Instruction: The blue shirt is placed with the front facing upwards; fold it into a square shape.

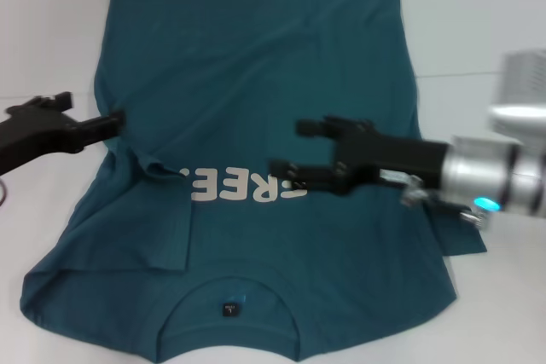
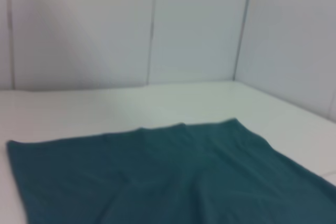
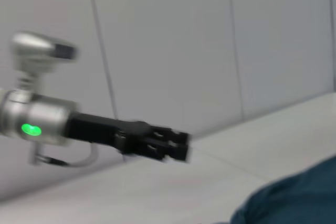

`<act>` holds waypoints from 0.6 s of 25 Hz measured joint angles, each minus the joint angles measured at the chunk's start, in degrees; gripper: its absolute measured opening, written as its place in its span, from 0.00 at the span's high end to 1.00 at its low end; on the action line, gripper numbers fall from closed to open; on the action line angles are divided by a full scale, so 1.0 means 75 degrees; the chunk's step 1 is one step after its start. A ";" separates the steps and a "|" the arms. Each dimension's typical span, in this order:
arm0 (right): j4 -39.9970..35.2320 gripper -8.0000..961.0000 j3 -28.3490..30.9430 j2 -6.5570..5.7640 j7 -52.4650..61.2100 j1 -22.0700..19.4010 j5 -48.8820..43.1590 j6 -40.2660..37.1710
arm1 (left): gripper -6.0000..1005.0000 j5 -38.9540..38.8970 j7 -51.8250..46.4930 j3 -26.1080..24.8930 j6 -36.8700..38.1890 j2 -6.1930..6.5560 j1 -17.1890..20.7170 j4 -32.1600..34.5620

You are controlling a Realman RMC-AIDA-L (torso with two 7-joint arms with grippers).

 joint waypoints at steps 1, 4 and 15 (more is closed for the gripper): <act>0.0112 0.05 -0.0337 -0.0001 -0.0006 0.0193 0.0131 0.0397 | 0.10 -0.0267 0.0228 -0.0007 0.0011 0.0001 0.0190 -0.0012; 0.0325 0.05 -0.1467 0.0031 0.0118 0.0751 0.0463 0.1616 | 0.07 -0.0791 0.0648 0.0007 0.0118 0.0008 0.0550 -0.0074; -0.0270 0.05 -0.1484 -0.0237 0.0695 -0.0041 0.1210 0.1958 | 0.10 -0.0026 0.0773 0.0462 0.0047 0.0075 0.0131 -0.0577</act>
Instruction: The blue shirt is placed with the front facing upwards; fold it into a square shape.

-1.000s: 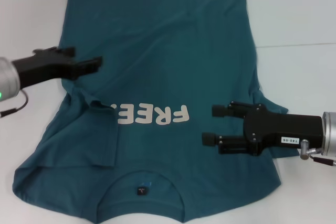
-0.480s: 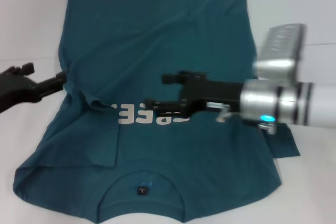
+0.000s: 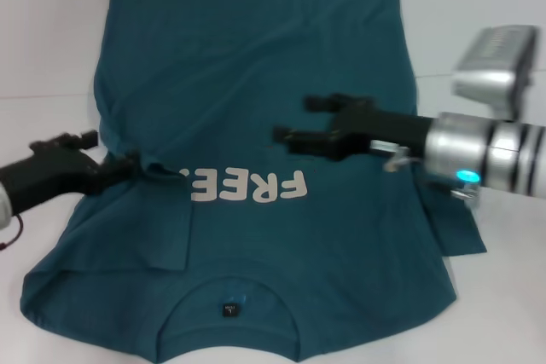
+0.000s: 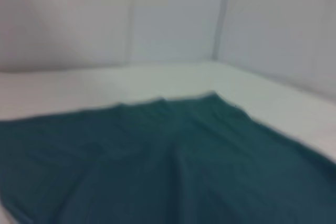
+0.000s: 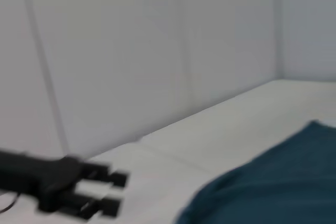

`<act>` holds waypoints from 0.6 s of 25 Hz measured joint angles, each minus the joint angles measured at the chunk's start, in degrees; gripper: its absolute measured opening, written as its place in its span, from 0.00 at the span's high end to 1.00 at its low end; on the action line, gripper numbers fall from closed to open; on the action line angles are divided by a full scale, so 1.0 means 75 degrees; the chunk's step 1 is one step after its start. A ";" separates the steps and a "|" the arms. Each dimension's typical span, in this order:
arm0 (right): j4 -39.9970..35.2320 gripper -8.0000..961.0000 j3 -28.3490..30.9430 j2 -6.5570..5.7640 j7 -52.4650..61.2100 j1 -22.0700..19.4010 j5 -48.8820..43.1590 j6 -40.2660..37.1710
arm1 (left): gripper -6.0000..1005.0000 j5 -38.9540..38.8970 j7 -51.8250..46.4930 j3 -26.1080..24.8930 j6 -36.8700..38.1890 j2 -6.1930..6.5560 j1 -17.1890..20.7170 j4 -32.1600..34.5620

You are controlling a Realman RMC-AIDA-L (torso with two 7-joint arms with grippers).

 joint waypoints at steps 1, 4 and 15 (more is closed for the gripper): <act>-0.0027 0.05 0.0200 -0.0024 -0.0005 -0.0162 -0.0008 -0.0069 | 0.10 0.0410 -0.0160 0.0031 -0.0108 -0.0005 -0.0100 0.0009; -0.0037 0.05 0.0804 -0.0056 -0.0028 -0.0600 0.0017 -0.0343 | 0.17 0.1176 -0.0519 0.0191 -0.0590 -0.0026 -0.0334 -0.0033; 0.0005 0.05 0.1707 0.0067 -0.0051 -0.1180 0.0034 -0.1120 | 0.28 0.2826 -0.0936 0.1117 -0.2746 -0.0039 -0.1148 -0.0915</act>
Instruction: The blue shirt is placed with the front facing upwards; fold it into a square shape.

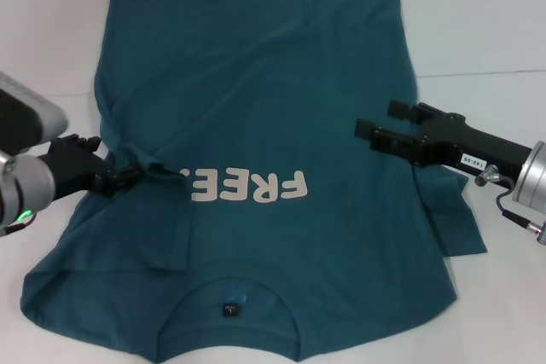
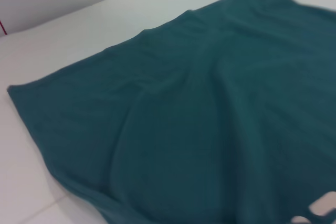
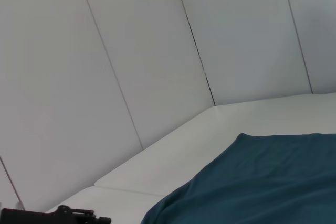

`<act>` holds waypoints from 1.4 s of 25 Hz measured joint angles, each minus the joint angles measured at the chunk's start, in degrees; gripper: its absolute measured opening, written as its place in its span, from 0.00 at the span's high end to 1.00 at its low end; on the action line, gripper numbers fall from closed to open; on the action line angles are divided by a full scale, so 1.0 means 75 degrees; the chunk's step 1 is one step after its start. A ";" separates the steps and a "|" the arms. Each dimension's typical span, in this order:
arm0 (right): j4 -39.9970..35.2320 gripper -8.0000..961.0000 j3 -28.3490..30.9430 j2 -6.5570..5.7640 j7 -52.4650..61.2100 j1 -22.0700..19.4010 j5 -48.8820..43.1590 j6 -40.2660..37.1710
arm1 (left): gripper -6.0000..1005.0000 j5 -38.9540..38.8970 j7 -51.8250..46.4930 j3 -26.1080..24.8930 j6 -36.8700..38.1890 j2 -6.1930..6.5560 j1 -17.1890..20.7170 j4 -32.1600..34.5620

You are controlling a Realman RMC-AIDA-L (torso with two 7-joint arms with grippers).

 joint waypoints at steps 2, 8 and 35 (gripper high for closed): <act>0.0005 0.05 0.0004 0.0013 -0.0001 -0.0039 0.0001 -0.0035 | 0.28 0.0056 -0.0001 0.0198 -0.0418 0.0011 -0.0192 -0.0309; 0.0022 0.05 0.0011 0.0019 0.0052 -0.0099 0.0001 -0.0127 | 0.28 0.0147 0.0083 0.0287 -0.1113 0.0047 -0.1093 -0.1439; -0.0829 0.05 0.0446 -0.0761 0.2474 -0.0118 -0.0582 -0.1269 | 0.27 -0.1757 0.0349 -0.3521 0.5020 0.0077 0.0040 0.0387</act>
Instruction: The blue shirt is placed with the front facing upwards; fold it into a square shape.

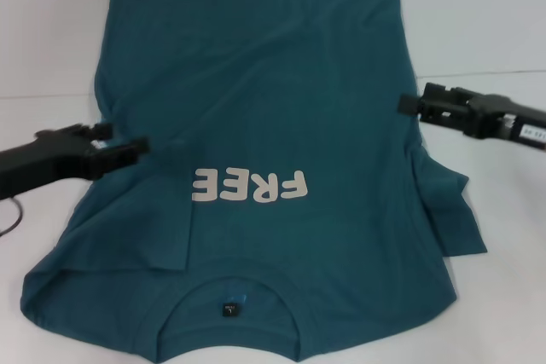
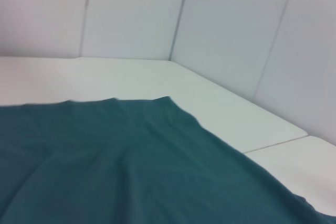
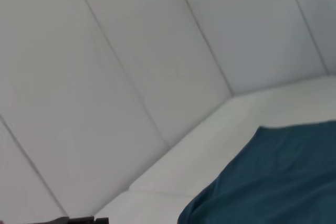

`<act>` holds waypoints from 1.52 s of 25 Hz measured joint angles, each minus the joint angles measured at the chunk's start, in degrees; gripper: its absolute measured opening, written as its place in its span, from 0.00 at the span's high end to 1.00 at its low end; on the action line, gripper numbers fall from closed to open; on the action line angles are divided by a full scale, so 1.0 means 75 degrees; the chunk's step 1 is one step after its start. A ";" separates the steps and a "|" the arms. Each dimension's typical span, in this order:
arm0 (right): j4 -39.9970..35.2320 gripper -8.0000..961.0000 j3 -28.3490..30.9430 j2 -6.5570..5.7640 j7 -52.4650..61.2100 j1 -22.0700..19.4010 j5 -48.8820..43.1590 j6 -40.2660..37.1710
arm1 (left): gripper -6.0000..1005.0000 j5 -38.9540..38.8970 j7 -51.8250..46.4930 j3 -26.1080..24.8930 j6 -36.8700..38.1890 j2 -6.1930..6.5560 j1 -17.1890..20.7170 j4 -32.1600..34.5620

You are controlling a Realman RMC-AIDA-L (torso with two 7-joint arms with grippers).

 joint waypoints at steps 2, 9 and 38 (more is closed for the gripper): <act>-0.0687 0.05 0.0197 -0.0125 0.1070 0.0032 -0.0677 -0.0277 | 0.27 -0.0010 0.0048 -0.0076 0.0083 -0.0016 0.0172 0.0001; -0.2547 0.05 0.1990 -0.0382 0.5157 0.0988 -0.4236 -0.1762 | 0.27 -0.0007 0.0085 -0.0526 0.1194 -0.0014 0.0429 -0.0063; -0.0071 0.05 0.3024 -0.0393 0.6052 0.2224 -0.7931 -0.0641 | 0.11 -0.0044 0.0646 -0.1122 0.1684 0.0035 0.0374 -0.1015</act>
